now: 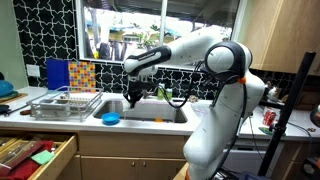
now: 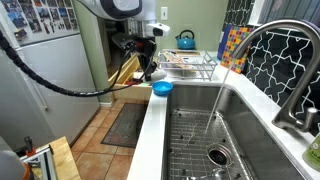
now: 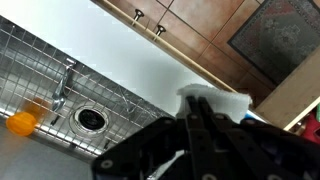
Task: Put the dish washing sponge in the soap bowl, draw some water in the bowl from the opened tap, place the bowl back at the edge of the sink then close the tap
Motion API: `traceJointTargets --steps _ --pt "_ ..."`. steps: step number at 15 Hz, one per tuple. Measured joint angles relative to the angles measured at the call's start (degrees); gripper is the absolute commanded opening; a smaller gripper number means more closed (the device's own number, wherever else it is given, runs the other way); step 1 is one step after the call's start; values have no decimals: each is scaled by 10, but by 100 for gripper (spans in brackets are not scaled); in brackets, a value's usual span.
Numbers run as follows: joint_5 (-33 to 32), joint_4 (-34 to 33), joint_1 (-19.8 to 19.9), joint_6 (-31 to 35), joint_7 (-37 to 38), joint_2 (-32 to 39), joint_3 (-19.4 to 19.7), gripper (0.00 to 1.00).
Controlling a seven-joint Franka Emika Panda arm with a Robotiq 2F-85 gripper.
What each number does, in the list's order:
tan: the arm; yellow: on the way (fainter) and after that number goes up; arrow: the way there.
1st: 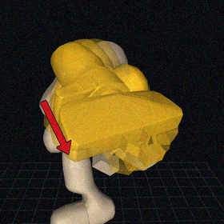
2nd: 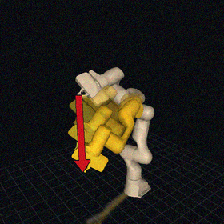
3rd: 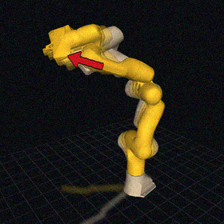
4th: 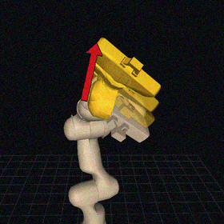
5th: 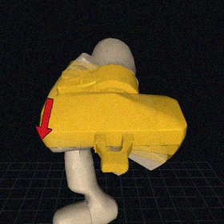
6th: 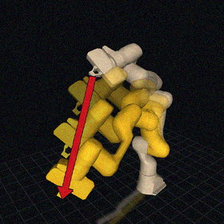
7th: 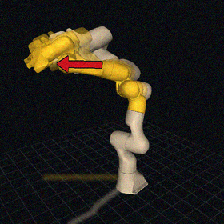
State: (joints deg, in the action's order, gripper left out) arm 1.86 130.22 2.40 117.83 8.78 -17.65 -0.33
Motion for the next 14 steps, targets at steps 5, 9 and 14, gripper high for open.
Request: traceJointTargets --steps 5,9,14 --pt "23 -8 -21 103 -2 64 -7 1" --pt "33 -10 -32 196 -3 124 -11 1" --pt "34 -19 -38 262 -4 179 -16 1"
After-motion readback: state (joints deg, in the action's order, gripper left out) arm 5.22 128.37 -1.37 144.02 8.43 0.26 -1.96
